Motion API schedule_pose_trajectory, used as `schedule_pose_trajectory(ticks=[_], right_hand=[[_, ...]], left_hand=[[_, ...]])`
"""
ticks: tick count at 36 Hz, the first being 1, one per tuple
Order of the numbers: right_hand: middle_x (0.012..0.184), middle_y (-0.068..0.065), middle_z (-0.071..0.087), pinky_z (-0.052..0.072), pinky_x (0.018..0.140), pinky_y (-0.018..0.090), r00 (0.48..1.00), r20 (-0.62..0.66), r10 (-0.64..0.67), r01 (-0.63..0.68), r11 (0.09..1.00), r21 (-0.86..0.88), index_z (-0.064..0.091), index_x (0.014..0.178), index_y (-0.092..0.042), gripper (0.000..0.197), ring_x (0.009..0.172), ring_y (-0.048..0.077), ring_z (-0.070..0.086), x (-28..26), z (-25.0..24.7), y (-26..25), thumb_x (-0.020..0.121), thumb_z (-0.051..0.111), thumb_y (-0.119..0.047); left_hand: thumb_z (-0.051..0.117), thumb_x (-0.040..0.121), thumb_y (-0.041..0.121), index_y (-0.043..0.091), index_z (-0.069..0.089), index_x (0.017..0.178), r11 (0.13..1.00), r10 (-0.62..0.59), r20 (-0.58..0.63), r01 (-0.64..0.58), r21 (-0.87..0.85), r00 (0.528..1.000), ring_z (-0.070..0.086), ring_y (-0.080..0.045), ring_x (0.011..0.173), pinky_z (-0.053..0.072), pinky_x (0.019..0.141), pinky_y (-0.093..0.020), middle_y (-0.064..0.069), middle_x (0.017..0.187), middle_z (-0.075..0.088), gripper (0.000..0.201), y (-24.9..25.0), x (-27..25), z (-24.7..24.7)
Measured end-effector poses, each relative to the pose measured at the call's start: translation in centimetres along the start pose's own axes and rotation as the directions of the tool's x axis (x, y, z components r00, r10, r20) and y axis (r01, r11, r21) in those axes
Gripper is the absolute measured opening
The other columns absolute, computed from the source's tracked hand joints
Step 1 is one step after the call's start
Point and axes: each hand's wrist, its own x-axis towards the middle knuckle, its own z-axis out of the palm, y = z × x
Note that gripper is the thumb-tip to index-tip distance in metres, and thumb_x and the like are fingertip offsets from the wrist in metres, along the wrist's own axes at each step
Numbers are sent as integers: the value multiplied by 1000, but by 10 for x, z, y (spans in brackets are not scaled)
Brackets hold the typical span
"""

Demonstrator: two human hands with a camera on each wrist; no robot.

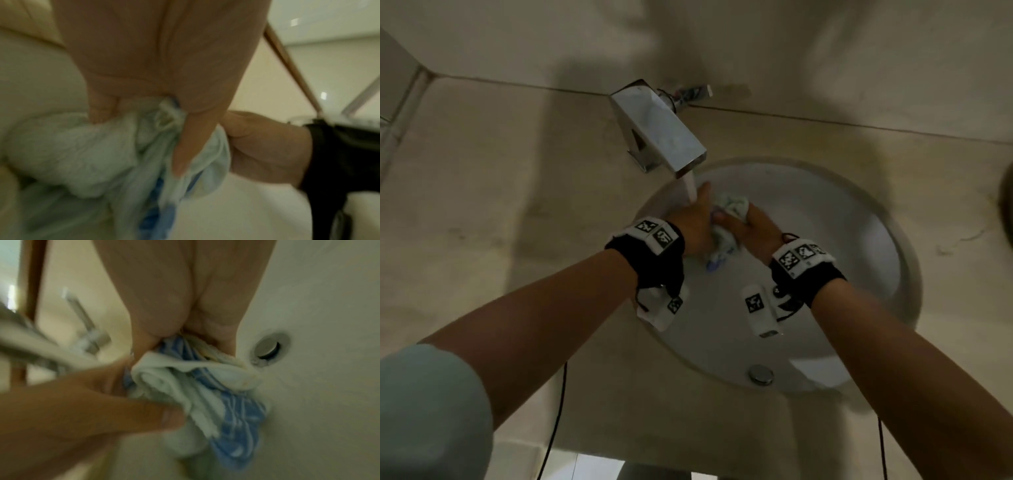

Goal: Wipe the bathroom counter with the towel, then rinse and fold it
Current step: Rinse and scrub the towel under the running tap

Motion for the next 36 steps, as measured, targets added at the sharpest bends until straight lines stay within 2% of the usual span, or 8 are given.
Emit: schedule_pose_trajectory(ticks=[5,9,17,20,27,29,32,36], right_hand=[[104,10,70,56,82,34,993,-42,112,-97,959,268,60,118,-5,40,92,21,68,-16,-11,-20,100,41,-36],[101,8,71,56,83,33,985,-58,163,-128,913,386,63,109,-10,41,94,23,68,-18,-17,-23,101,36,-39],[99,4,69,53,87,26,980,-165,115,-80,976,205,62,112,-9,47,94,20,66,-19,-21,-42,98,39,-47],[103,10,68,49,92,33,988,-155,-1,0,1000,-9,63,109,-8,37,95,24,63,-14,-19,-40,101,40,-36],[57,6,47,35,55,29,997,-37,-70,62,981,-182,57,65,-9,28,47,2,45,-6,-4,-29,93,54,-9],[80,11,56,40,65,32,997,76,-24,39,978,-206,63,86,-6,8,71,16,54,-12,3,-33,88,61,-13],[141,9,39,34,104,30,971,136,195,-94,841,-532,35,142,-10,65,128,24,42,-15,2,-22,89,64,-32],[148,9,32,29,112,43,973,150,176,-9,678,-735,29,147,-19,91,136,29,32,-1,4,0,74,73,-53]], left_hand=[[61,91,14,-1,32,139,984,153,-45,-157,-83,987,46,-20,117,35,73,2,-18,140,43,59,5,-25,-14],[59,91,35,9,35,140,976,135,-35,-139,-170,990,46,-23,125,39,100,-27,-6,138,45,61,2,-36,-18],[54,94,36,15,43,137,943,152,-92,-173,-286,984,51,-15,112,38,81,-10,-2,134,50,49,-3,-40,-23],[54,94,34,12,48,134,959,74,-132,-107,-264,989,53,-24,118,42,100,-26,-8,135,53,46,-9,-39,-24],[36,101,18,5,43,138,992,64,-217,-39,118,974,37,-29,134,27,111,-35,-13,148,37,40,-13,-31,-26],[34,102,17,5,40,140,980,88,-228,-43,194,970,34,-29,137,24,114,-37,-13,149,34,40,-16,-25,-23],[41,98,17,3,39,138,941,46,-182,18,337,982,37,-33,133,29,113,-40,-18,145,38,42,-17,-20,-17],[52,94,16,-1,30,141,878,25,-55,5,478,998,36,-36,133,32,109,-40,-21,146,31,55,-15,-17,2]])
